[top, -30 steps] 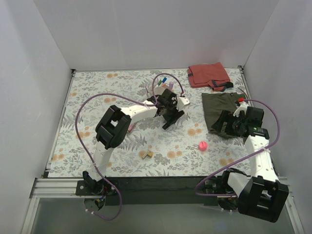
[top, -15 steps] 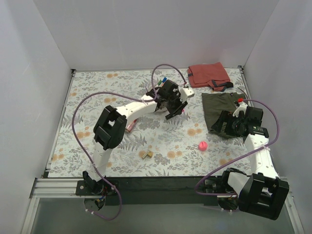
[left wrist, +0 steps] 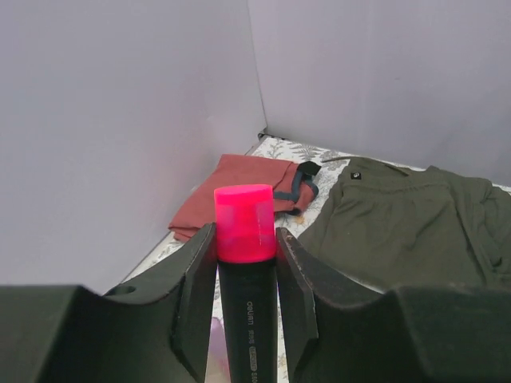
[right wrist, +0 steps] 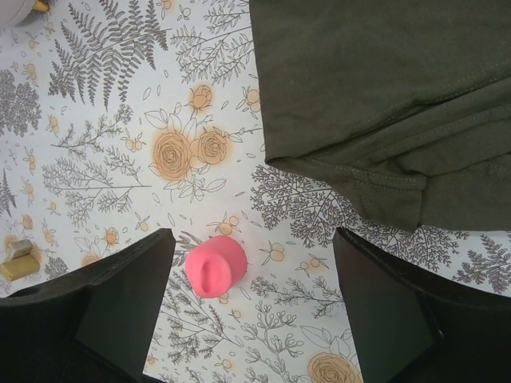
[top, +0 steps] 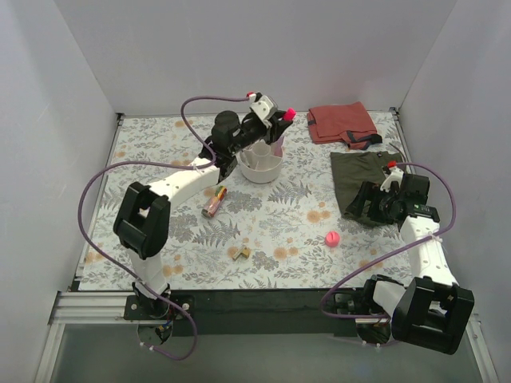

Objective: Sort the stationery into containers
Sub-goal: Place the pen in the storage box.

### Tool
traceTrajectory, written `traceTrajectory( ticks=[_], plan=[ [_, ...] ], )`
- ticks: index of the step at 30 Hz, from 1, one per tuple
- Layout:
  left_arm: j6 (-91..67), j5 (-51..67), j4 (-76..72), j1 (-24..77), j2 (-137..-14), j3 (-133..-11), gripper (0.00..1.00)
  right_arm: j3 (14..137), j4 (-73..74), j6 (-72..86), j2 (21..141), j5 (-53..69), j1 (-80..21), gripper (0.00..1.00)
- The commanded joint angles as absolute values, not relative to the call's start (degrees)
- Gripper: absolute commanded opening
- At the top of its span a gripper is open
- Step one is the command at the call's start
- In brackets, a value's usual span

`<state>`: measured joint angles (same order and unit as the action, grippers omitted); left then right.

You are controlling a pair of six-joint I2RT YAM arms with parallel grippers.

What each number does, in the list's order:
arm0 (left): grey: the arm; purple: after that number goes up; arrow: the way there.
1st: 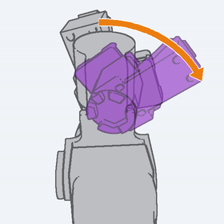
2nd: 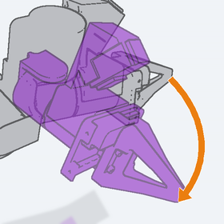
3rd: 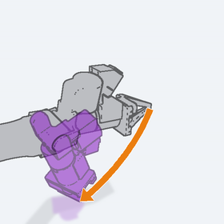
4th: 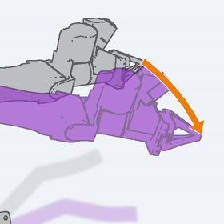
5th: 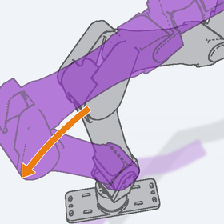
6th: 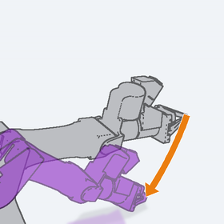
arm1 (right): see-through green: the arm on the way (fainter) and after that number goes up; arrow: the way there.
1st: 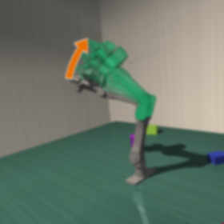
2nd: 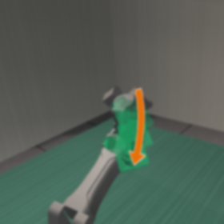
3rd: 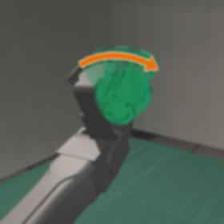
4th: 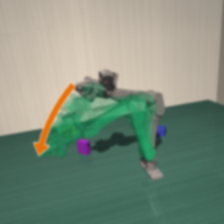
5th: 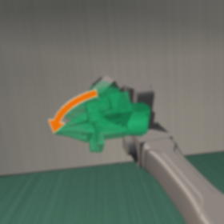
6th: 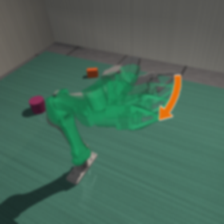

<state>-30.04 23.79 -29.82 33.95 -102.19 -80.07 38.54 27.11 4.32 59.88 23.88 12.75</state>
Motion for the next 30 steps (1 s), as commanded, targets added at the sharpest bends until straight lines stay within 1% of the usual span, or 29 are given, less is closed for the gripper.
traceTrajectory(
  ticks=[1, 7, 30],
  plan=[
    [-34.5, 23.6, -38.1, 34.2, -108.4, -81.6, 0.00, 41.7, 27.9, 3.3, 60.9, 23.3, 13.2, 0.89],
    [-35.9, 21.8, -39.2, 33.8, -111.8, -84.6, 0.00, 42.8, 27.9, 2.5, 62.0, 22.6, 13.5, 0.89],
    [-36.4, 22.9, -41.3, 30.9, -123.1, -89.5, 0.00, 44.4, 28.2, 0.9, 66.2, 21.4, 14.2, 0.89]
  ],
)
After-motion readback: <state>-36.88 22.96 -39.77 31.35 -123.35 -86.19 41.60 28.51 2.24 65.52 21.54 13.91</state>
